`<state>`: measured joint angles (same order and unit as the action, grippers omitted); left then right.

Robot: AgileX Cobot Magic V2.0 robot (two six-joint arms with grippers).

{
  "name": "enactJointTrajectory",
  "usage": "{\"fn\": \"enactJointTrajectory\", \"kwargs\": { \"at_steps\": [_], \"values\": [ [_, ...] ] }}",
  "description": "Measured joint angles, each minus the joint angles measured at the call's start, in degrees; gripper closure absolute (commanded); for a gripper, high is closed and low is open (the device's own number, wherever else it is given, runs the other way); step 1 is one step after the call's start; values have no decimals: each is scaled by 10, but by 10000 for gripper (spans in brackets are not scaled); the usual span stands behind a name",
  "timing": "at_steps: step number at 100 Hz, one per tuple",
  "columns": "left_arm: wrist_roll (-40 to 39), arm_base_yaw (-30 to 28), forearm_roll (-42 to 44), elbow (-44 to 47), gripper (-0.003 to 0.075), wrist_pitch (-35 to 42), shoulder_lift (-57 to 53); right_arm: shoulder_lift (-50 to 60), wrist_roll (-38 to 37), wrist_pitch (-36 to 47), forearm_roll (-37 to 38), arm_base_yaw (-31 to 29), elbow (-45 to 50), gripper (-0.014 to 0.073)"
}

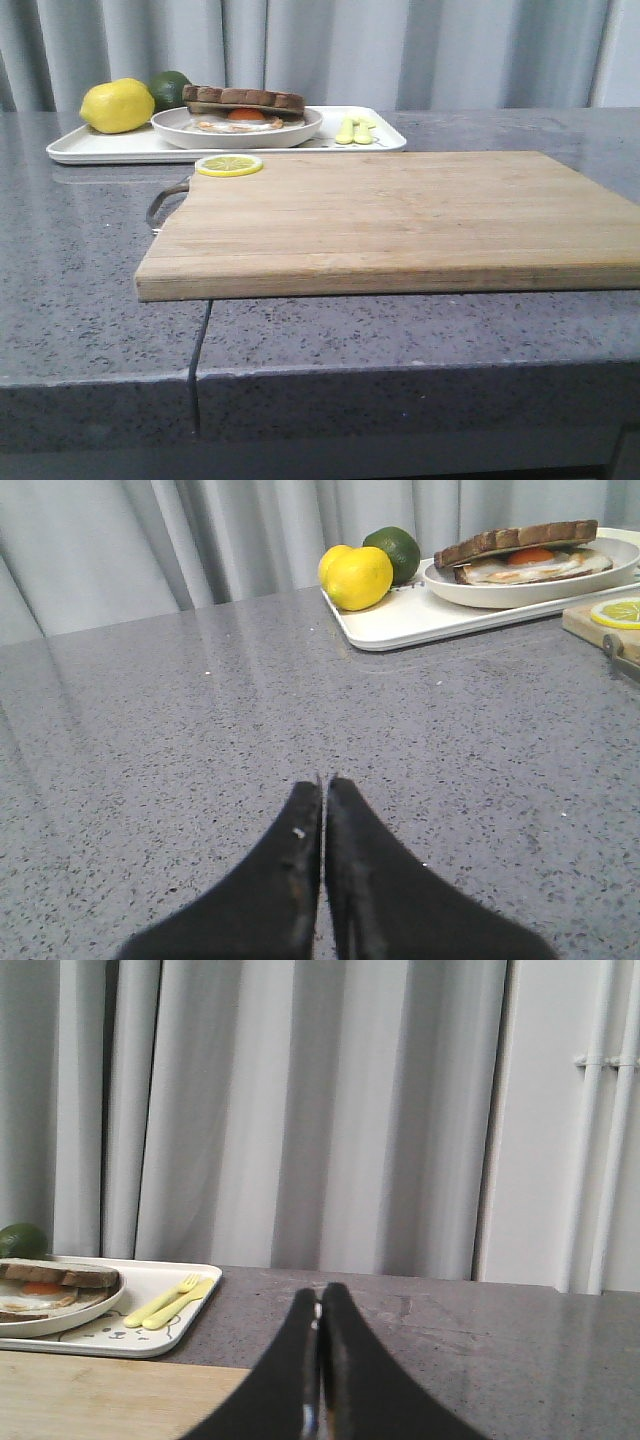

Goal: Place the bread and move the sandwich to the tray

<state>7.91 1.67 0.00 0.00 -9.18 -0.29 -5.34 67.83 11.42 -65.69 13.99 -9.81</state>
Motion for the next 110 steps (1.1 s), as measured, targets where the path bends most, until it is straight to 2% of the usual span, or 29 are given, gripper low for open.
{"fn": "enactJointTrajectory", "kwargs": {
  "at_steps": [17, 24, 30, 37, 55, 63, 71, 85, 110],
  "values": [
    [0, 0, 0, 1, 740, 0, 0, 0, -4, -6, -11, 0, 0, 664],
    [0, 0, 0, 0, 740, 0, 0, 0, -23, -17, 16, 0, 0, 664],
    [0, 0, 0, 1, 740, 0, 0, 0, -60, -29, 77, 0, 0, 664],
    [0, 0, 0, 0, 740, 0, 0, 0, -141, -36, 170, 0, 4, 664],
    [0, 0, 0, 0, 740, 0, 0, 0, -403, -55, 422, -23, 31, 664],
    [0, 0, 0, 1, 740, 0, 0, 1, -494, -76, 498, -45, 41, 664],
    [0, 0, 0, 0, 740, 0, 0, 10, -554, -104, 558, -66, 47, 664],
    [0, 0, 0, 0, 739, 0, 0, 37, -614, -141, 617, -100, 58, 664],
    [0, 0, 0, 0, 740, 0, 0, 59, -652, -151, 632, -110, 111, 664]
  ]
}}
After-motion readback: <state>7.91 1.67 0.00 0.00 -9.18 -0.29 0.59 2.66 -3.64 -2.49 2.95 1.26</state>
